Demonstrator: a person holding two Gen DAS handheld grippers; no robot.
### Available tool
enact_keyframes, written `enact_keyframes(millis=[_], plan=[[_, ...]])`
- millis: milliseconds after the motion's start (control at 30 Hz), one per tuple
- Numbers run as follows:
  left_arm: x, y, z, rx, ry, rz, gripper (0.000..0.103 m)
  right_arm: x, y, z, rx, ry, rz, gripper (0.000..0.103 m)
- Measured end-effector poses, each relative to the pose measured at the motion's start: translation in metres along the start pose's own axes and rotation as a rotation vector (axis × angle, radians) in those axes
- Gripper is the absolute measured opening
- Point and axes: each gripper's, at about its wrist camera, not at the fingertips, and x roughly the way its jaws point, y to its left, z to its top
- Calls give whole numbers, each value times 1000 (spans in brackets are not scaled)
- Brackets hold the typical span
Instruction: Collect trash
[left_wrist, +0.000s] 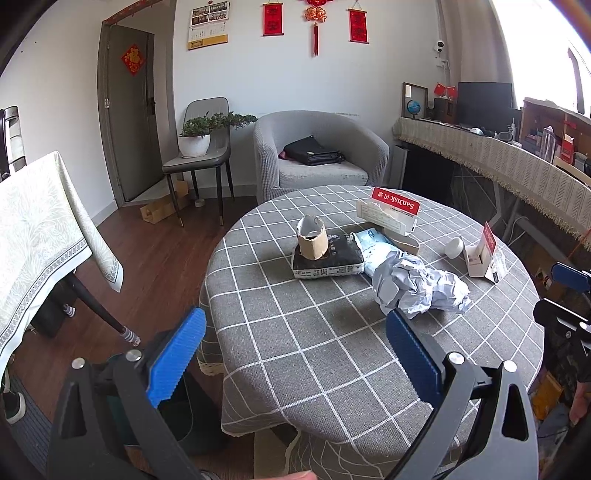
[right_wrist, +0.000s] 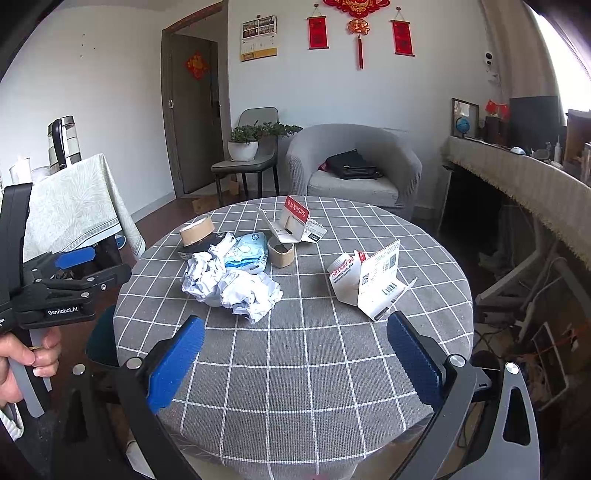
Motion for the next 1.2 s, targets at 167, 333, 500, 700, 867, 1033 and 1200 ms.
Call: enact_keyframes(millis=[167, 333, 500, 700, 867, 1033, 1200], plan=[[0, -1, 0, -3, 1, 1, 100, 0, -2, -1, 0, 1, -3, 100], [0, -1, 0, -3, 3, 0, 100, 1, 0, -1, -8, 5, -4, 100], [0, 0, 0, -3, 2, 0, 100, 1, 0, -2, -7, 4, -4, 100], [1, 0, 0, -4, 1, 2, 100, 1, 1, -2, -7, 4, -3, 100], [1, 1, 0, -6, 2, 1, 100, 2, 0, -2, -7, 4, -4, 100], [2, 1, 0, -6, 5, 2, 100, 2, -1, -2, 6, 2, -4, 100], [4, 3, -1, -10, 10, 6, 100, 2, -6, -1, 18, -3, -3, 100]])
